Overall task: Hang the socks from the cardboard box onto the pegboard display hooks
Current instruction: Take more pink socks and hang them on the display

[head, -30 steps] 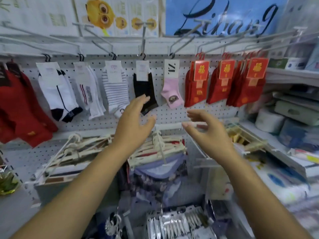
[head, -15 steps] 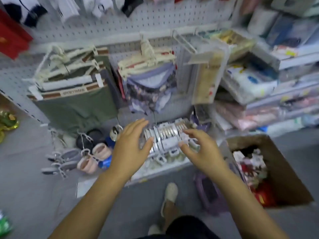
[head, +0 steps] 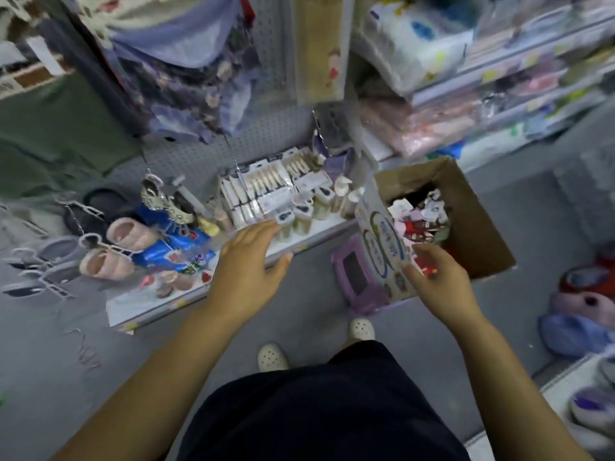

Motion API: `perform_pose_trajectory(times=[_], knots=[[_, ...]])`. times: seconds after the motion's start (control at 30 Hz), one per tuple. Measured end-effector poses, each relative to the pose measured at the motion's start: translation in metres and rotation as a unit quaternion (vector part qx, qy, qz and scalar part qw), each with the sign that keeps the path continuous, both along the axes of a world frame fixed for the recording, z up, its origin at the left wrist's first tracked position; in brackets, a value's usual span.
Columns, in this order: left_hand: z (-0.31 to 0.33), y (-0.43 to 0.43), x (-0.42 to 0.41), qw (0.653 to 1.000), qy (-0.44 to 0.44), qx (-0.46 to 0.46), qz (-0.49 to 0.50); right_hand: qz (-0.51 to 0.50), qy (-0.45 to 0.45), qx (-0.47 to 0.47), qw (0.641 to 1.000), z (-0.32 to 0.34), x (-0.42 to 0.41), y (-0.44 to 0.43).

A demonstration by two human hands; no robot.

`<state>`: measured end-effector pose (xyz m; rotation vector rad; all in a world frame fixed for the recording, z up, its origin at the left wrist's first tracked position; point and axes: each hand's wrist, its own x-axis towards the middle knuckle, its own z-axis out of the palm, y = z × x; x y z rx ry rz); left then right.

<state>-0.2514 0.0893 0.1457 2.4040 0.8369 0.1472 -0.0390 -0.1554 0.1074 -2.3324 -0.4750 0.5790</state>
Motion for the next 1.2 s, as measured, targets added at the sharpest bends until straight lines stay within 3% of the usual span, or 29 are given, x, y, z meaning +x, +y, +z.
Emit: perform_pose_trajectory(times=[0.33, 0.6, 0.67, 0.9, 1.07, 1.2], knots=[[-0.065, -0.087, 0.157, 0.987, 0.139, -0.064, -0.043, -0.057, 0.123, -0.063, 0.989, -0.057, 0.136, -0.082], [-0.121, -0.133, 0.233, 0.944, 0.283, -0.161, -0.057, -0.004, 0.223, -0.112, 0.968, -0.164, 0.205, -0.051], [-0.131, -0.133, 0.242, 0.940, 0.286, -0.180, -0.042, -0.001, 0.247, -0.119, 0.962, -0.200, 0.211, -0.038], [-0.162, -0.130, 0.274, 0.935, 0.259, -0.234, 0.059, -0.124, 0.333, -0.048, 0.933, -0.271, 0.217, 0.003], [-0.169, -0.127, 0.281, 0.933, 0.246, -0.247, 0.084, -0.092, 0.322, -0.091, 0.938, -0.283, 0.208, 0.006], [-0.175, -0.122, 0.282, 0.934, 0.241, -0.248, 0.096, -0.142, 0.377, -0.008, 0.915, -0.278, 0.210, -0.002]])
